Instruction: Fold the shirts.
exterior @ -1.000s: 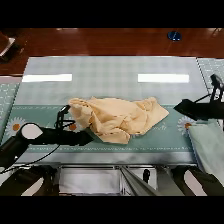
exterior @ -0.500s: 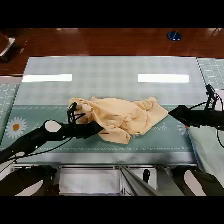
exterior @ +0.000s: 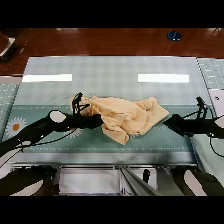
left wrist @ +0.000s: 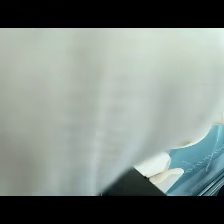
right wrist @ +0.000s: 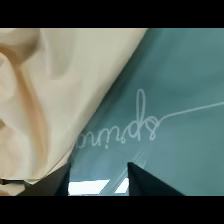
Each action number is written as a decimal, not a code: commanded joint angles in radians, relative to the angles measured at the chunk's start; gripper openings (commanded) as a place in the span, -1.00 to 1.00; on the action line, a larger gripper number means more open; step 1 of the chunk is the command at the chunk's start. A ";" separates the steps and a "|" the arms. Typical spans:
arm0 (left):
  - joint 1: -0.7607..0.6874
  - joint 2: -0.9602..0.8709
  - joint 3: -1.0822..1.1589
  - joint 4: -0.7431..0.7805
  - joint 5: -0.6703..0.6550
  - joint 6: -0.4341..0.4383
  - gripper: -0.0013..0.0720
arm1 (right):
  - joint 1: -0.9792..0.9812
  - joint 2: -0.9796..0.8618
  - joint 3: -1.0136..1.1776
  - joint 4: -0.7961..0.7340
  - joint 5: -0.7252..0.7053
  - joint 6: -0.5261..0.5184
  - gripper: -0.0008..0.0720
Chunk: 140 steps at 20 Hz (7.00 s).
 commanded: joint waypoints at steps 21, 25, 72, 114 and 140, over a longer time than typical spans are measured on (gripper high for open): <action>0.232 0.118 0.245 -0.003 -0.177 0.121 -0.90 | 0.256 -0.367 0.703 0.149 -0.022 -0.110 -0.92; 0.444 0.232 0.603 -0.003 -0.326 0.120 -0.90 | 0.298 -0.279 1.209 -0.064 0.010 -0.002 -0.92; 0.618 -0.393 0.948 0.302 -0.552 -0.047 0.43 | 0.176 -0.831 1.201 0.197 -0.067 -0.037 0.16; 0.977 -0.089 -0.030 0.489 -0.647 0.102 -0.90 | -0.183 0.161 -0.060 -0.178 0.276 -0.018 0.16; 0.977 -0.010 0.122 0.075 -0.730 0.211 -0.90 | 0.050 -0.226 0.265 0.253 0.117 -0.237 -0.92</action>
